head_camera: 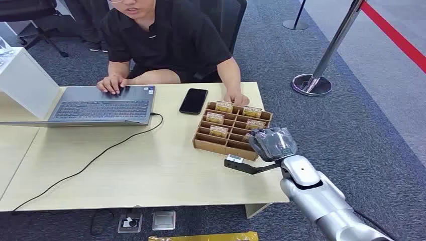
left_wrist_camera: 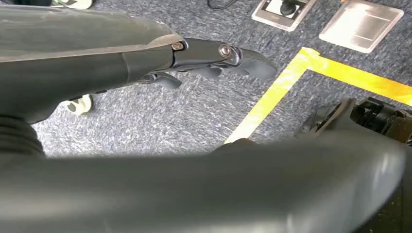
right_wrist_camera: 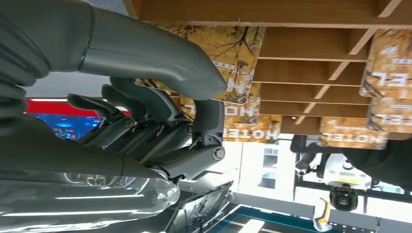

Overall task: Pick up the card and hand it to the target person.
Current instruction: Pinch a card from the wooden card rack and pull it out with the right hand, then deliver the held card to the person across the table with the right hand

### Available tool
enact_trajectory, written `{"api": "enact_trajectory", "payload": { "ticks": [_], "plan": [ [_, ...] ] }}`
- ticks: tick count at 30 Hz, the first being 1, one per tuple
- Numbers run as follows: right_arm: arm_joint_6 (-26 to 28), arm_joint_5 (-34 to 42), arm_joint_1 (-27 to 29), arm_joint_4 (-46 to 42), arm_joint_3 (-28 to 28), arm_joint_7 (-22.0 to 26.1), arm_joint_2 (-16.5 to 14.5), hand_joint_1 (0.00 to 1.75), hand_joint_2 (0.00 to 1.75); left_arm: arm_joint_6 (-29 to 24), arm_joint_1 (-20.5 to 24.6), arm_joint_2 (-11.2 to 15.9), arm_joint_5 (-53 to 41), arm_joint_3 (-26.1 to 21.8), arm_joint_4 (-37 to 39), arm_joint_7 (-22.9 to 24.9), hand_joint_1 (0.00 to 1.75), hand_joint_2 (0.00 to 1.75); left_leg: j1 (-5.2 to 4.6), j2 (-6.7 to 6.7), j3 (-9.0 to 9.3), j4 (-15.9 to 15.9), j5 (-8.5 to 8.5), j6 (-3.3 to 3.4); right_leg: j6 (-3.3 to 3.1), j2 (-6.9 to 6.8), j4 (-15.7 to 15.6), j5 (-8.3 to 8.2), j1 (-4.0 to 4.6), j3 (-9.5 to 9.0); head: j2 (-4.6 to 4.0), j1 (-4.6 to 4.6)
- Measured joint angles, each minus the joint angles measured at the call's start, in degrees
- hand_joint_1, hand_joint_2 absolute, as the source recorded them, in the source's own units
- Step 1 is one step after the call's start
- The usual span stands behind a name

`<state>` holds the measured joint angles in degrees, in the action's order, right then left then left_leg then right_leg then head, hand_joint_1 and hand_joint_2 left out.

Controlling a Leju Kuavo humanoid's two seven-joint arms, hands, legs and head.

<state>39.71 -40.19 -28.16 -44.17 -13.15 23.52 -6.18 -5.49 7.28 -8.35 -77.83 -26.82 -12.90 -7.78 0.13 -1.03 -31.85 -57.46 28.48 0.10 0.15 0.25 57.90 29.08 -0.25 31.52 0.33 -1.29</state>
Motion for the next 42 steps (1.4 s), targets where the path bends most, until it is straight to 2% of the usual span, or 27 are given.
{"api": "enact_trajectory", "payload": {
  "ticks": [42],
  "plan": [
    [0.0, -0.9, 1.2, 2.3, 4.7, 0.0, 0.8, 0.0, 0.0, -0.3, -0.2, 0.0, 0.1, -0.2, 0.0, -0.1, 0.0, 0.0, 0.0, 0.0, 0.0, 0.0, 0.01, 0.0, 0.0, 0.0, 0.0, 0.0, 0.0, 0.01, 0.0, 0.0]
  ]
}}
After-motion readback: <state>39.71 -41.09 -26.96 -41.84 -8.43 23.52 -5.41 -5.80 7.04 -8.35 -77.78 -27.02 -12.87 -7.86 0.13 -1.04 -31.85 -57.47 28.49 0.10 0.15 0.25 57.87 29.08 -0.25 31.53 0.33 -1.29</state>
